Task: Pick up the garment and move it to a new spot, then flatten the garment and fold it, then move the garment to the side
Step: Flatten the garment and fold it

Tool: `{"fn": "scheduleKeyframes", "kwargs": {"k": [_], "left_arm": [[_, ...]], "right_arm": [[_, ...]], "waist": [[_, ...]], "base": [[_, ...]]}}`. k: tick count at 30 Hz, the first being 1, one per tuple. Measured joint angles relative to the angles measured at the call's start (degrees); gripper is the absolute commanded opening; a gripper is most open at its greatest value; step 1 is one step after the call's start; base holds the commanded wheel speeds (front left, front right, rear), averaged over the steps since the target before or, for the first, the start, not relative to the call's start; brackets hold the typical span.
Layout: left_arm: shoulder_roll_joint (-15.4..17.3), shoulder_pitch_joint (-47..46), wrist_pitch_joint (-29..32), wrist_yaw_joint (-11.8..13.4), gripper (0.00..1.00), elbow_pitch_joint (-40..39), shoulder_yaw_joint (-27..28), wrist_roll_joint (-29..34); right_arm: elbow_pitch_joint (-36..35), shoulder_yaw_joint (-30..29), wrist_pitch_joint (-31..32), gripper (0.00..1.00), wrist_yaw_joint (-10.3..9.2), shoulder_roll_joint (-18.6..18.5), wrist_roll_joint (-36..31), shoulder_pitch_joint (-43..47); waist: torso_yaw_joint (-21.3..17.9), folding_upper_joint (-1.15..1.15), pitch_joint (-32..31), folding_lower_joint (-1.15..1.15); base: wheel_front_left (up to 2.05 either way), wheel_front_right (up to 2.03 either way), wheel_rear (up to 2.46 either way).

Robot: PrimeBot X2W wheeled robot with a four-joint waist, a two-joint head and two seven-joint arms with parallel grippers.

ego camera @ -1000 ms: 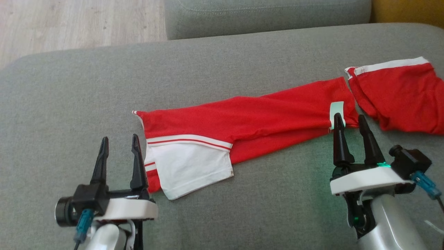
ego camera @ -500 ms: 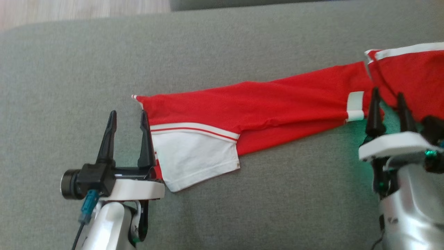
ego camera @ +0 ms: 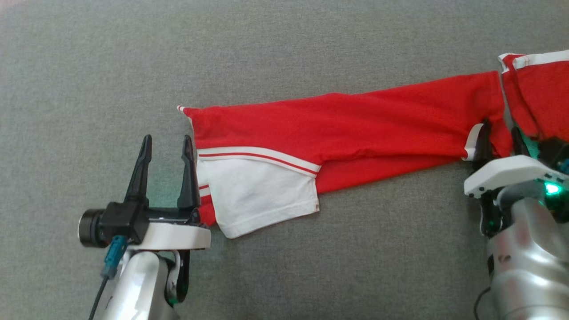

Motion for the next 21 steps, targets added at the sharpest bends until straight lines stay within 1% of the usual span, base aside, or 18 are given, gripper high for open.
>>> {"fn": "scheduleKeyframes", "kwargs": {"k": [1,2,3,4,8,11,14,17,19,20,21], "left_arm": [[0.0,0.0,0.0,0.0,1.0,0.1,0.1,0.0],[0.0,0.0,0.0,0.0,1.0,0.2,0.2,0.3],[-0.1,0.0,0.0,0.0,1.0,0.2,0.3,0.5],[-0.1,0.0,0.0,0.0,1.0,0.2,0.4,0.5],[-0.2,0.0,0.0,0.0,1.0,0.2,1.3,0.6],[-0.2,0.0,0.0,0.0,1.0,0.2,1.8,0.9],[-0.2,0.1,0.0,-0.5,1.0,0.2,1.9,0.9],[-0.2,0.2,0.0,-0.5,1.0,0.2,1.9,0.9],[-0.2,0.3,0.0,-0.5,1.0,0.1,1.9,0.9],[-0.2,0.3,0.0,-0.5,1.0,0.1,1.9,0.9],[-0.3,0.4,0.0,-0.5,1.0,0.1,1.9,0.9]], "right_arm": [[0.7,0.0,0.1,1.0,0.0,-0.1,-0.1,-0.6],[1.4,0.3,0.1,0.64,0.0,-0.2,-0.1,-1.1],[2.0,1.0,0.1,0.18,0.0,-0.4,-0.1,-1.5],[2.4,1.7,0.1,0.0,-0.01,-0.4,-0.1,-1.9],[2.9,2.4,-0.6,0.0,0.0,-0.1,-0.2,-1.9],[1.4,0.7,-1.0,0.0,0.0,0.1,-1.9,-1.9],[-1.5,-3.6,-0.8,0.0,0.0,-0.5,-2.9,-1.6],[-5.9,-8.5,0.8,0.0,0.0,-2.4,-3.7,-0.3],[-9.3,-10.0,2.0,0.0,0.0,-3.0,-4.1,0.9],[-9.3,-10.0,2.0,0.0,0.0,-3.0,-4.1,0.9],[-12.6,-10.0,3.6,0.0,0.0,-2.7,-4.0,1.9]], "waist": [[0.0,0.0,0.0,0.0],[0.1,0.0,-0.1,0.0],[0.0,0.0,-0.2,0.0],[0.0,0.0,-0.3,0.0],[-0.8,0.0,-1.1,0.0],[-1.7,0.0,-2.0,0.0],[-2.5,0.0,-3.2,0.0],[-3.0,0.0,-4.4,0.0],[-3.2,0.0,-5.0,-0.01],[-3.2,0.0,-5.0,-0.01],[-3.3,0.0,-5.5,-0.01]], "base": [[0.0,0.0,0.0],[0.0,0.0,0.0],[0.0,0.0,0.0],[0.0,0.0,0.0],[0.0,0.0,0.0],[0.0,0.0,0.0],[0.0,0.0,0.0],[0.0,0.0,0.0],[0.0,0.0,0.0],[0.0,0.0,0.0],[0.0,0.0,0.0]]}}
